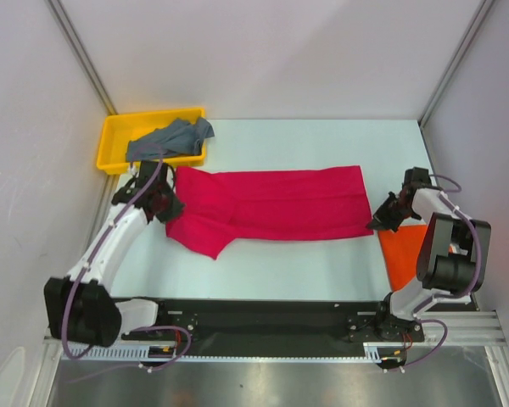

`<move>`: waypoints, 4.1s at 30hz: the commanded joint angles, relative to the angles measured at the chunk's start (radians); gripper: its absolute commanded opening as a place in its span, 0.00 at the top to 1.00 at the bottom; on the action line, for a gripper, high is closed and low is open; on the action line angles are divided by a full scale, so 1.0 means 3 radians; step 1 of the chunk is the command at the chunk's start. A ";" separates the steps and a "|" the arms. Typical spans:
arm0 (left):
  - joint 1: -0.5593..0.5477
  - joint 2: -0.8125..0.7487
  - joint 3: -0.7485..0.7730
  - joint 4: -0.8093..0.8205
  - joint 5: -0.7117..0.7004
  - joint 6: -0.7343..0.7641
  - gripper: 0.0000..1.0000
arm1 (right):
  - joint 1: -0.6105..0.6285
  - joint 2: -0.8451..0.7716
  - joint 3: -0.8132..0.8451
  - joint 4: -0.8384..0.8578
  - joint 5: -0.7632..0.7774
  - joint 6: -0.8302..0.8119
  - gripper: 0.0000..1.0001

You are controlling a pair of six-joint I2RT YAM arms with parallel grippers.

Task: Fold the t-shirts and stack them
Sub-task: Fold the tshirt

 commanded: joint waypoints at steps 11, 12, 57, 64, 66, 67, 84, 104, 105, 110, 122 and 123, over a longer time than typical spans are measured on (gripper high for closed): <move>0.0049 0.1185 0.1114 0.0192 -0.0075 0.0327 1.00 | 0.0174 0.0999 0.1257 -0.0183 -0.0194 -0.0147 1.00; 0.0054 0.1242 0.1150 0.0171 -0.0075 0.0327 1.00 | 0.0179 0.1020 0.1323 -0.0188 -0.0199 -0.0137 1.00; 0.0310 0.2137 0.1800 0.0151 0.0160 0.0454 0.99 | 0.0118 0.1491 0.1773 -0.0193 -0.0041 0.0001 1.00; 0.0336 0.2245 0.1830 0.0156 0.0221 0.0475 1.00 | 0.0118 0.1506 0.1778 -0.0219 -0.0005 0.0027 1.00; 0.0336 0.2275 0.1835 0.0156 0.0226 0.0475 1.00 | 0.0113 0.1506 0.1763 -0.0219 0.0000 0.0027 0.99; 0.0336 0.2275 0.1830 0.0171 0.0226 0.0475 1.00 | 0.0113 0.1506 0.1763 -0.0214 0.0000 0.0027 0.99; 0.0335 0.1153 0.1172 0.0360 0.0195 0.1099 0.41 | 0.1016 0.0837 0.1840 -0.0214 0.0124 -0.0367 0.44; 0.0320 0.0593 0.0122 0.0611 0.1474 0.1216 0.58 | 0.3114 0.1511 0.1743 0.1105 0.0369 0.0517 0.81; 0.0320 0.0588 0.0112 0.0606 0.1479 0.1221 0.58 | 0.3150 0.1521 0.1748 0.1131 0.0379 0.0533 0.82; 0.0320 0.0557 0.0066 0.0626 0.1525 0.1160 0.58 | 0.3283 0.1670 0.1804 0.1269 0.0476 0.0635 0.89; 0.0320 0.0373 0.0041 0.0544 0.1464 0.1206 0.56 | 0.3217 0.1838 0.1968 0.1259 0.0609 0.0610 0.91; 0.0320 0.0373 0.0031 0.0544 0.1464 0.1206 0.56 | 0.3212 0.1833 0.1983 0.1264 0.0609 0.0605 0.91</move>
